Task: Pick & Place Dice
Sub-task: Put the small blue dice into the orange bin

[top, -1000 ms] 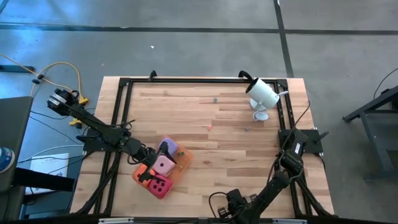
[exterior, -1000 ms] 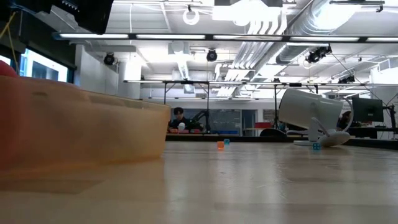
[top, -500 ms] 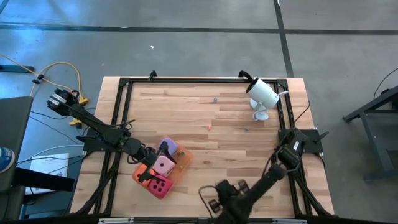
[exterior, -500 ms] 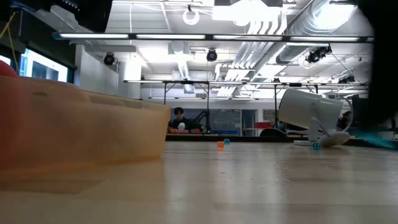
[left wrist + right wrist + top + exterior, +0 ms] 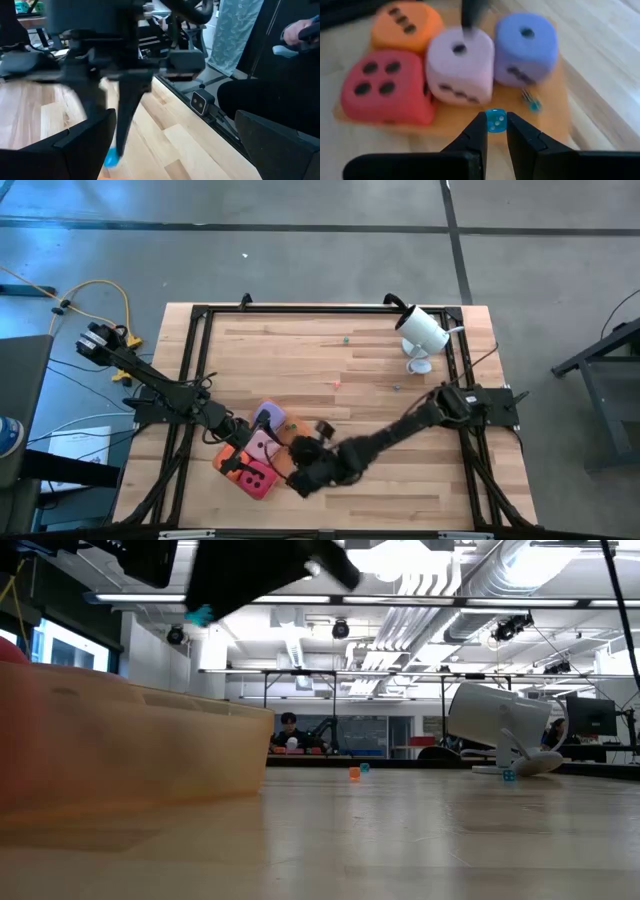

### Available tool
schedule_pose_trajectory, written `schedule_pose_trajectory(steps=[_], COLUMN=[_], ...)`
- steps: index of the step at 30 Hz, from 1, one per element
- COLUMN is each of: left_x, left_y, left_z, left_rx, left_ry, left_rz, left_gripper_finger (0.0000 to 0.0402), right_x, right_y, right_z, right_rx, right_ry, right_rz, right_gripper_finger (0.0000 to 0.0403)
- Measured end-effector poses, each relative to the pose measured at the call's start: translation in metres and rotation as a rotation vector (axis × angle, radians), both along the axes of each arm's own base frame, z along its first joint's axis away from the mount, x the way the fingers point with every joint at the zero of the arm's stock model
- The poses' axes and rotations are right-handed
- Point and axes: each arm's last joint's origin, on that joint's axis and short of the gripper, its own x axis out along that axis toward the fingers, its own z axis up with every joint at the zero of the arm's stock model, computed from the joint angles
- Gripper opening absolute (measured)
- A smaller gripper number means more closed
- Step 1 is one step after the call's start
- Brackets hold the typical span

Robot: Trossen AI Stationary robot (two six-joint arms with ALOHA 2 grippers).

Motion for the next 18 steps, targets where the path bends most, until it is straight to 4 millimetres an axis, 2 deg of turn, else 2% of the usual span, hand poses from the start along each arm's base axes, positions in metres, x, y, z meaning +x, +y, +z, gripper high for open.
schedule_pose_trajectory(steps=[4,10,18], left_x=[-0.001,-0.006,-0.009], left_y=[-0.002,-0.010,-0.015], left_z=[0.000,0.000,0.000], left_rx=[0.000,0.011,0.025], left_ry=[0.000,-0.006,-0.016], left_rz=[-0.012,-0.055,-0.086], left_gripper_finger=[0.0397,0.0397,0.0397], right_x=[0.010,0.017,0.023], right_y=[-0.016,-0.023,-0.031], right_z=[-0.004,-0.016,-0.015], right_rx=[-0.019,0.001,0.040], right_ry=[0.013,0.069,0.051], right_rz=[0.011,0.057,0.074], right_gripper_finger=[0.0048,0.0051,0.0109])
